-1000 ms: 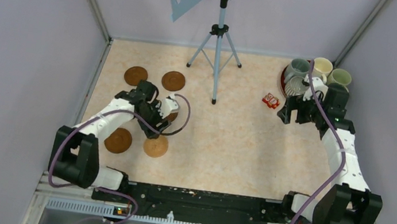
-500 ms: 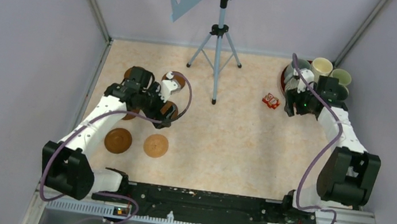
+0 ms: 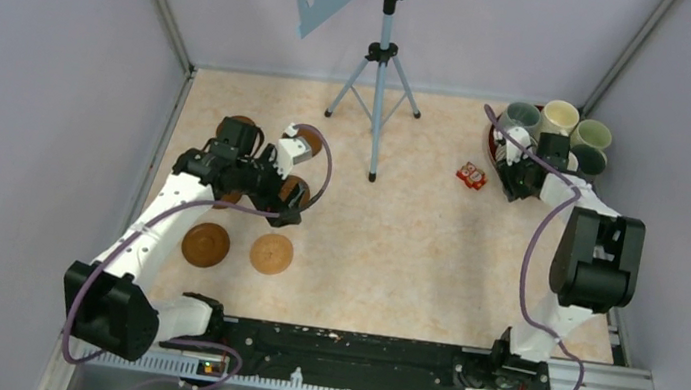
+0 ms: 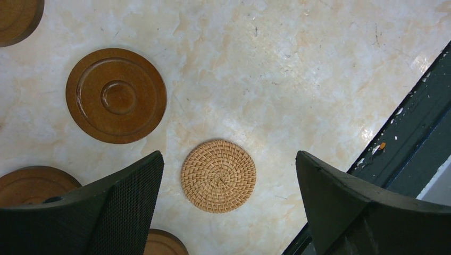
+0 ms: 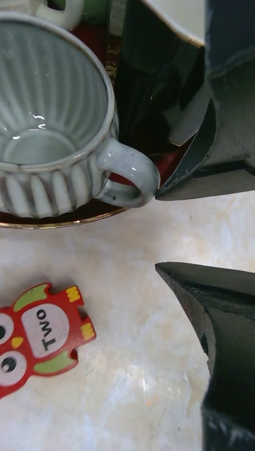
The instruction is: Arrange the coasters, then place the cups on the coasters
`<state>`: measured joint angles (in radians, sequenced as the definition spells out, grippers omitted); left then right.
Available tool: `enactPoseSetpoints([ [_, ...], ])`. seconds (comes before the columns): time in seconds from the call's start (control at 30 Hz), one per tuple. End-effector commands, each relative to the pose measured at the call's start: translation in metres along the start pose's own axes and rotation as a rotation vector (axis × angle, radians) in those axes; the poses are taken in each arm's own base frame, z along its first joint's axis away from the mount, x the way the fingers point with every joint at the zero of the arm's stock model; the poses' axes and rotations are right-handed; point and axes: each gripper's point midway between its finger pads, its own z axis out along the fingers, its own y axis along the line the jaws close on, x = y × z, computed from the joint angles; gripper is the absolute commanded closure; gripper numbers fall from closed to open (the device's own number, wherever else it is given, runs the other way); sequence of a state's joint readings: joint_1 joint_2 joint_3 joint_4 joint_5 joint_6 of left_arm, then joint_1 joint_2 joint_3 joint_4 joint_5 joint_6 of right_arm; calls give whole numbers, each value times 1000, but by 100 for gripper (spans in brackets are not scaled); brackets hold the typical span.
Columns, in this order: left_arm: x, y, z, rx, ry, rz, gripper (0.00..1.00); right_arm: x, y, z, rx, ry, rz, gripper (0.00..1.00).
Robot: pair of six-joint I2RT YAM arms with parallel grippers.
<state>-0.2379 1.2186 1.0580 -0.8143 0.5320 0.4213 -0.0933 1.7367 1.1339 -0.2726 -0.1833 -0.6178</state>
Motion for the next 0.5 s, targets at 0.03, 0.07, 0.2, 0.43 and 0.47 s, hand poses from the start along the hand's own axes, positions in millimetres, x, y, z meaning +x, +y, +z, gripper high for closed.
enactPoseSetpoints([
  [0.03,-13,-7,-13,-1,-61,30,1,-25,-31,14,101,-54,-111,54],
  [0.07,-14,-7,-14,-2,-64,32,1,-23,-31,17,98,-49,-115,55],
  [0.2,-17,-9,-18,-8,-76,36,1,-17,-34,29,105,-31,-123,56],
  [0.43,-16,-10,-21,-13,-76,31,1,-14,-41,41,117,-13,-136,56],
  [0.47,-16,-11,-21,-10,-78,31,1,-15,-40,39,115,-17,-139,57],
])
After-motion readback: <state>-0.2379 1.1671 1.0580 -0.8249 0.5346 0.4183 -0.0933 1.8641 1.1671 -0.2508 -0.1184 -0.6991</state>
